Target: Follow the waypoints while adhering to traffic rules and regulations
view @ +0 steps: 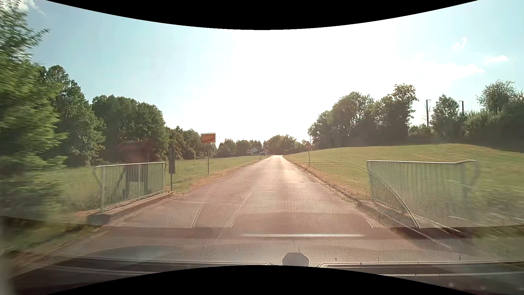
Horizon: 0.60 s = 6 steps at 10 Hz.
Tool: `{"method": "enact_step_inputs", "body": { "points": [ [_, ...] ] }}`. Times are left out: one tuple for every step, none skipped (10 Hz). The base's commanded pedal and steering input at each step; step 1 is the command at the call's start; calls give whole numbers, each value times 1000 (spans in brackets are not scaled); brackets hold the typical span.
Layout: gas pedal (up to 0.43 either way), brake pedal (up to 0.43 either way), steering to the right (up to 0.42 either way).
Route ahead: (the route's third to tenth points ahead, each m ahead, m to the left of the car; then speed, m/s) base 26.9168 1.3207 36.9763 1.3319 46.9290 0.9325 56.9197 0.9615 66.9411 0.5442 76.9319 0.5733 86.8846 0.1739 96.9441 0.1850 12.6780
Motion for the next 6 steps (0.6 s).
{"method": "enact_step_inputs", "body": {
  "points": [
    [87,6,1],
    [87,6,3],
    [87,6,4],
    [59,6,4],
    [59,6,5],
    [59,6,5]
  ]
}}
